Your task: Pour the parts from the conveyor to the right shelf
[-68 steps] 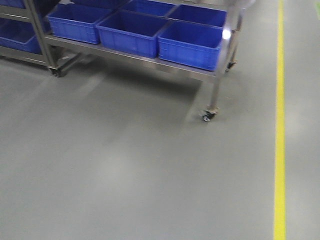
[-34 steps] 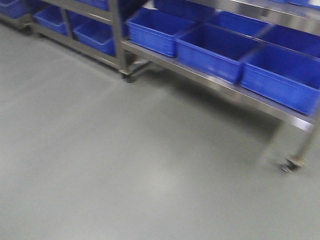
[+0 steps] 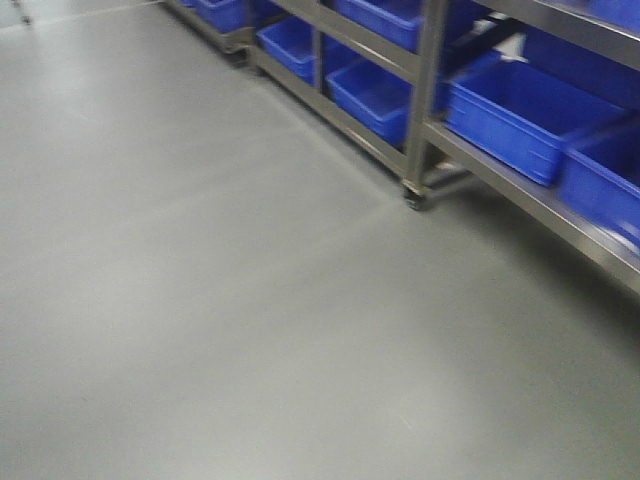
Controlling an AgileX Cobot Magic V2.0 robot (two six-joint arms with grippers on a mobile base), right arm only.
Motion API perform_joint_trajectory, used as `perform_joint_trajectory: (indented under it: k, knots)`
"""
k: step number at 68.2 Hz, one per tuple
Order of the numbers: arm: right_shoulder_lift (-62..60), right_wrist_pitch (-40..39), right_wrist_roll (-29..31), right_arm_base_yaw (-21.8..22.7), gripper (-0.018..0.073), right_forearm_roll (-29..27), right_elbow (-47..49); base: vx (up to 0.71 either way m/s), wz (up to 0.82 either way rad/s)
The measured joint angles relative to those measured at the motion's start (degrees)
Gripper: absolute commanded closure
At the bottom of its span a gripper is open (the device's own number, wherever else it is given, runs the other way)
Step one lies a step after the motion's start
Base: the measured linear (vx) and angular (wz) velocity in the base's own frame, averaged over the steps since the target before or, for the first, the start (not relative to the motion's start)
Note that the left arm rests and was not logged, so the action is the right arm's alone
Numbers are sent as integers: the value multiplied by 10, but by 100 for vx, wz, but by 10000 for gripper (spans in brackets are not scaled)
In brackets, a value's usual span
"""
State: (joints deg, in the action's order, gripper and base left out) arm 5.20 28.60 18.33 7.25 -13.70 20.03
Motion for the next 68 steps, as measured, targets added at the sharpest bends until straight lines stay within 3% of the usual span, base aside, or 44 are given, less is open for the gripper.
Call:
perform_joint_trajectory:
  k: [68]
  knots:
    - [0, 0, 0, 0, 565, 0, 0, 63, 36]
